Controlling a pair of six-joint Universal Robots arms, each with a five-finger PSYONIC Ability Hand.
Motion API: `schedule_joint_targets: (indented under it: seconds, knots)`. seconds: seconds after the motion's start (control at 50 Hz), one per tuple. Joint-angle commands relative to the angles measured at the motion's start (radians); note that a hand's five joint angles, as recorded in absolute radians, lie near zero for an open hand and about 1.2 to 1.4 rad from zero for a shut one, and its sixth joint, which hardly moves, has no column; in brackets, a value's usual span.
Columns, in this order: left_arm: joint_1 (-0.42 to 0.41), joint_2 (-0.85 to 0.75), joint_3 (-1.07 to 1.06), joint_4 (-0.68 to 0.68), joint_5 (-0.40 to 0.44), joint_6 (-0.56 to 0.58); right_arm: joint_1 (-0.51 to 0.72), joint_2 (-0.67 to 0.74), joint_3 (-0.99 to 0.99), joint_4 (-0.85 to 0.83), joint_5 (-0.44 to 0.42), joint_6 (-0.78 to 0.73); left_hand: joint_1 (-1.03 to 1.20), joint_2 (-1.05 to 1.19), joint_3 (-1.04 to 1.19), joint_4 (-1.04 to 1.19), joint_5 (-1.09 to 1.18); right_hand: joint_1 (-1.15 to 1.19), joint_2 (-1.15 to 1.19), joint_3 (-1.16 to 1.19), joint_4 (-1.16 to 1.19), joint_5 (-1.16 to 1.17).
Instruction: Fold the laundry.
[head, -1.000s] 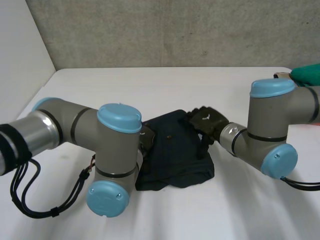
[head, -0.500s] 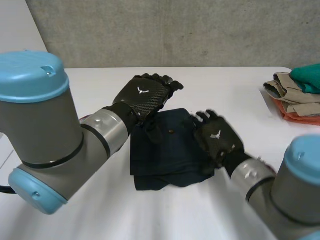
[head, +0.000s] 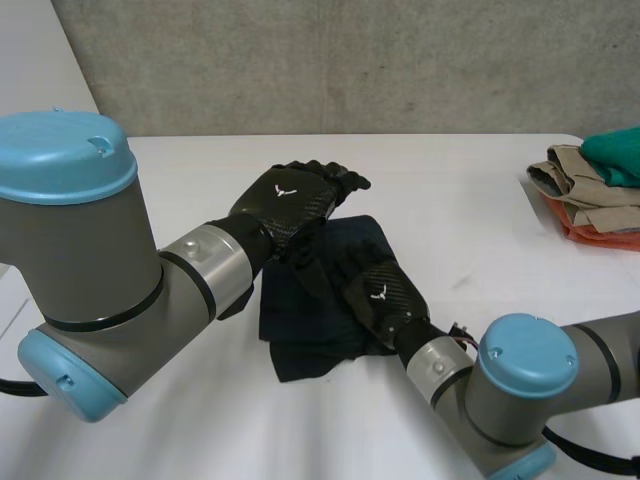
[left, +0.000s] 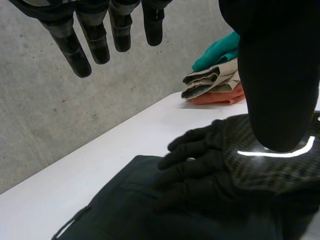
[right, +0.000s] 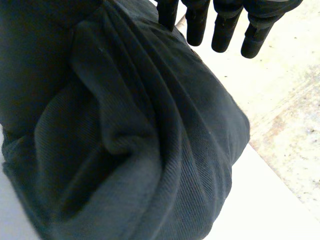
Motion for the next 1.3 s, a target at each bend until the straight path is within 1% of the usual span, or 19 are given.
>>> schedule_joint_targets:
  seconds: [0.02,0.22,0.26,0.3,0.32,0.36,0.38,0.46,0.54,0.68,0.76,0.9,1.0,1.02,1.08,1.1,1.16,1.18,1.3]
  knots:
    - [0.0,0.0,-0.002,0.0,0.001,0.0,-0.001,0.039,-0.09,0.014,0.004,0.002,0.03,0.016,0.003,0.014,-0.007,0.095,0.092,0.081,0.08,0.073]
    - [-0.004,0.011,-0.013,0.0,0.006,0.002,-0.001,0.085,-0.207,0.049,0.004,0.005,0.03,0.016,0.003,0.014,-0.007,0.159,0.157,0.145,0.144,0.138]
    - [-0.004,0.012,-0.013,-0.001,0.008,0.002,-0.001,0.108,-0.241,0.071,0.004,0.006,0.033,0.019,0.006,0.017,-0.004,0.265,0.262,0.25,0.25,0.243]
    - [-0.004,0.014,-0.013,0.0,0.008,0.002,-0.001,0.121,-0.268,0.086,0.0,0.006,0.03,0.016,0.003,0.014,-0.007,0.423,0.42,0.409,0.408,0.401]
    - [-0.004,0.014,-0.013,-0.001,0.008,0.002,-0.001,0.137,-0.294,0.104,-0.003,0.006,0.033,0.019,0.006,0.017,-0.004,0.694,0.691,0.68,0.679,0.673]
    - [-0.005,0.02,-0.014,-0.001,0.009,0.002,-0.002,0.149,-0.325,0.12,-0.003,0.008,0.03,0.016,0.003,0.014,-0.007,1.123,1.12,1.109,1.108,1.102]
    - [-0.005,0.023,-0.014,-0.001,0.009,0.003,-0.003,0.154,-0.337,0.126,-0.002,0.008,0.03,0.016,0.003,0.014,-0.007,1.197,1.194,1.183,1.182,1.176]
    - [-0.007,0.048,-0.014,-0.001,0.012,0.005,-0.003,0.135,-0.373,0.13,0.003,0.013,0.03,0.016,0.003,0.014,-0.007,1.198,1.195,1.183,1.183,1.176]
    - [-0.008,0.089,-0.013,0.005,0.015,0.006,-0.019,0.07,-0.396,0.124,0.001,0.016,0.024,0.01,-0.003,0.009,-0.013,1.198,1.195,1.183,1.183,1.176]
    - [-0.01,0.158,0.003,0.034,0.017,0.006,-0.153,-0.012,-0.478,0.123,-0.017,0.052,0.013,-0.002,-0.015,-0.003,-0.025,1.198,1.195,1.183,1.183,1.176]
    - [-0.014,0.181,0.012,0.062,0.029,0.008,-0.219,-0.032,-0.566,0.117,-0.025,0.12,0.01,-0.005,-0.018,-0.006,-0.028,1.198,1.195,1.183,1.183,1.176]
    - [-0.019,0.193,0.019,0.066,0.09,0.003,-0.41,-0.052,-0.713,0.054,-0.043,0.287,0.01,-0.005,-0.018,-0.006,-0.028,1.198,1.195,1.183,1.183,1.176]
    - [-0.031,0.193,0.016,0.065,0.094,0.002,-0.55,-0.043,-0.807,0.035,-0.051,0.364,0.007,-0.008,-0.021,-0.009,-0.031,1.198,1.195,1.183,1.183,1.176]
    - [-0.033,0.192,0.015,0.065,0.094,0.002,-0.597,-0.033,-0.833,0.035,-0.061,0.387,0.007,-0.008,-0.021,-0.009,-0.031,1.198,1.195,1.183,1.183,1.176]
    - [-0.039,0.19,0.007,0.065,0.095,0.002,-0.663,-0.007,-0.866,0.035,-0.092,0.419,0.01,-0.005,-0.018,-0.006,-0.028,1.198,1.195,1.183,1.183,1.176]
    - [-0.04,0.189,0.006,0.065,0.095,0.002,-0.702,0.012,-0.879,0.035,-0.123,0.44,0.007,-0.008,-0.021,-0.009,-0.031,1.198,1.195,1.183,1.183,1.176]
    - [-0.046,0.186,0.001,0.065,0.095,0.002,-0.754,0.039,-0.883,0.035,-0.173,0.468,0.007,-0.008,-0.021,-0.009,-0.031,1.198,1.195,1.183,1.183,1.176]
    - [-0.049,0.184,0.0,0.065,0.097,0.002,-0.789,0.052,-0.882,0.035,-0.215,0.482,0.01,-0.005,-0.018,-0.006,-0.028,1.198,1.195,1.183,1.183,1.176]
    - [-0.073,0.18,-0.002,0.065,0.098,0.003,-0.891,0.117,-0.851,0.041,-0.341,0.493,0.01,-0.005,-0.018,-0.006,-0.028,1.198,1.195,1.183,1.183,1.176]
